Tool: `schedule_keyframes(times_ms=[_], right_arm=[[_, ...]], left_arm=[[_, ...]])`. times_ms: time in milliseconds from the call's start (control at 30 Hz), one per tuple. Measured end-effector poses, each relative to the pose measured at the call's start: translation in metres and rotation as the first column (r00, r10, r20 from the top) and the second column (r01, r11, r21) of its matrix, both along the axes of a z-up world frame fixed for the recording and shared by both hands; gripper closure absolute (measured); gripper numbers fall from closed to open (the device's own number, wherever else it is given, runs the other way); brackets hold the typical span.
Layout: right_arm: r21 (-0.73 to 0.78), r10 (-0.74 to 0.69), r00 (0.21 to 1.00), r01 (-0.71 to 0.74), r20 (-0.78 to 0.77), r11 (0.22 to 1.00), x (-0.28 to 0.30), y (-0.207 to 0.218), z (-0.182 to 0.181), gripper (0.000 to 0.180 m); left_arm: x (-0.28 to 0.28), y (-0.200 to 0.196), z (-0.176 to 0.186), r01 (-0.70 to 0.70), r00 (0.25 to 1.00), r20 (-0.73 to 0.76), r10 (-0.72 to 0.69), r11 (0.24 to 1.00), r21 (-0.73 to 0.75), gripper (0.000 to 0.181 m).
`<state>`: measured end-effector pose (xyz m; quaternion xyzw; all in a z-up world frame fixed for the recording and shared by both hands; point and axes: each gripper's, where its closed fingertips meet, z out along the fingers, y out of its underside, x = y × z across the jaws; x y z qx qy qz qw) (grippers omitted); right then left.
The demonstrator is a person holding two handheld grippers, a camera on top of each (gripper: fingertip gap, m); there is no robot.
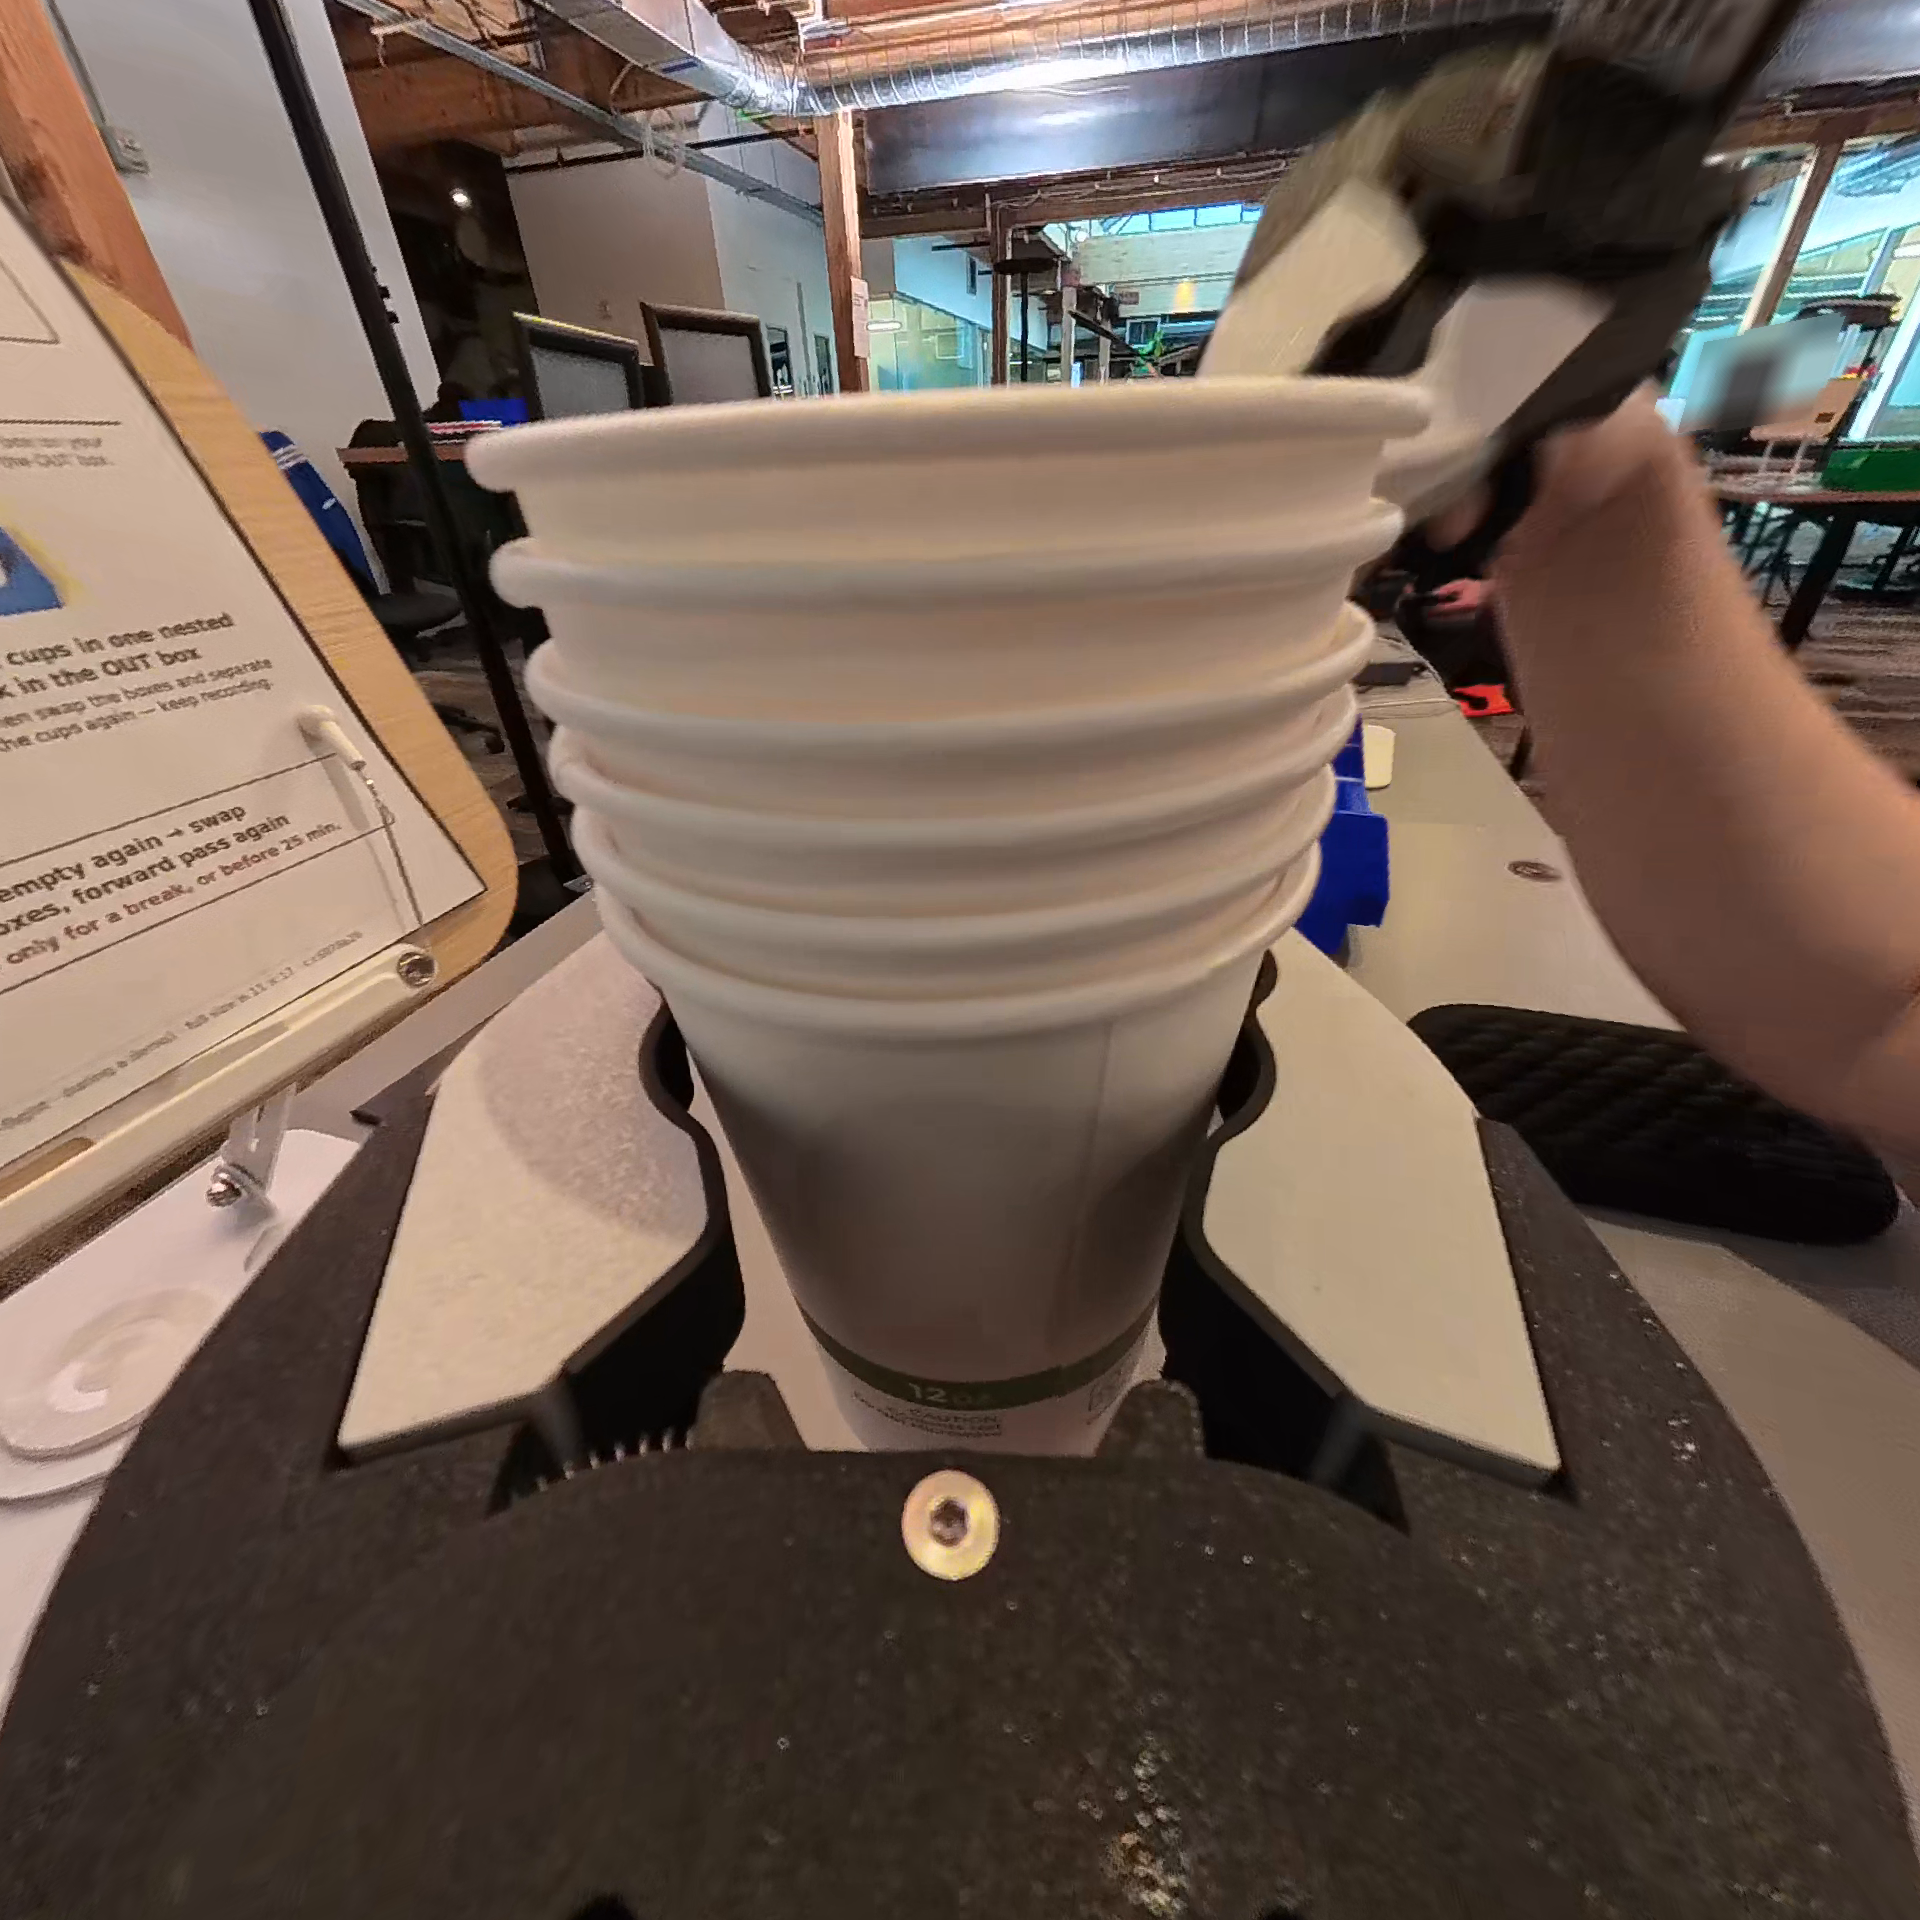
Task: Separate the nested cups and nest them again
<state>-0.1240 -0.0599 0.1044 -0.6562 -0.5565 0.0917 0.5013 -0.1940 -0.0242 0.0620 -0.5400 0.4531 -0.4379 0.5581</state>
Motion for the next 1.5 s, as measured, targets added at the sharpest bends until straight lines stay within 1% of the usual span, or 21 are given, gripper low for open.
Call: schedule_keyframes(times_ms=[33, 100, 200, 267, 300, 367, 467, 533, 600, 667, 733, 833, 967, 1500], right_arm=[[0.015, 0.062, 0.997, -0.063, 0.047, 0.998, -0.016, -0.009, 0.015, 0.168], [-0.027, 0.177, 0.974, -0.175, 0.139, 0.984, -0.048, -0.024, 0.042, 0.168], [-0.121, 0.264, 0.922, -0.238, 0.282, 0.964, -0.085, -0.028, 0.064, 0.169], [-0.18, 0.306, 0.866, -0.253, 0.396, 0.951, -0.099, -0.025, 0.06, 0.18], [-0.2, 0.314, 0.841, -0.25, 0.44, 0.948, -0.104, -0.021, 0.054, 0.18], [-0.206, 0.279, 0.818, -0.199, 0.504, 0.958, -0.111, -0.007, 0.041, 0.18], [-0.294, 0.294, 0.804, -0.157, 0.517, 0.943, -0.115, -0.003, 0.019, 0.178], [-0.32, 0.274, 0.806, -0.111, 0.524, 0.941, -0.112, 0.002, 0.011, 0.171], [-0.324, 0.262, 0.812, -0.095, 0.522, 0.941, -0.108, 0.007, 0.008, 0.168], [-0.286, 0.232, 0.819, -0.087, 0.525, 0.954, -0.104, 0.014, 0.009, 0.165], [-0.285, 0.231, 0.83, -0.091, 0.508, 0.954, -0.103, 0.017, 0.011, 0.165], [-0.341, 0.26, 0.832, -0.091, 0.489, 0.936, -0.101, 0.015, 0.005, 0.167], [-0.371, 0.279, 0.836, -0.099, 0.473, 0.924, -0.1, 0.013, 0.003, 0.176], [-0.351, 0.314, 0.809, -0.143, 0.498, 0.925, -0.098, 0.009, 0.006, 0.177]], left_arm=[[-0.002, 0.003, -0.002, -0.008, 1.0, 0.0, 0.008, 1.0, -0.003, 0.08], [-0.005, 0.011, -0.007, -0.03, 0.999, -0.015, 0.03, 1.0, -0.011, 0.08], [-0.008, 0.022, -0.014, -0.068, 0.997, -0.039, 0.067, 0.998, -0.015, 0.08], [-0.009, 0.025, -0.018, -0.078, 0.996, -0.051, 0.077, 0.997, -0.022, 0.08], [-0.009, 0.027, -0.02, -0.083, 0.995, -0.055, 0.081, 0.996, -0.026, 0.08], [-0.008, 0.026, -0.024, -0.081, 0.995, -0.066, 0.079, 0.996, -0.028, 0.08], [-0.006, 0.026, -0.026, -0.083, 0.994, -0.078, 0.081, 0.996, -0.02, 0.08], [-0.007, 0.025, -0.024, -0.082, 0.995, -0.066, 0.08, 0.996, -0.023, 0.08], [-0.008, 0.025, -0.022, -0.08, 0.995, -0.059, 0.078, 0.997, -0.023, 0.08], [-0.009, 0.025, -0.02, -0.078, 0.996, -0.054, 0.077, 0.997, -0.021, 0.08], [-0.008, 0.023, -0.018, -0.07, 0.997, -0.047, 0.069, 0.997, -0.023, 0.08], [-0.006, 0.021, -0.016, -0.066, 0.997, -0.046, 0.065, 0.998, -0.017, 0.08], [-0.007, 0.023, -0.016, -0.067, 0.997, -0.041, 0.066, 0.997, -0.028, 0.08], [-0.004, 0.016, -0.013, -0.036, 0.999, -0.027, 0.035, 0.999, -0.032, 0.08]])
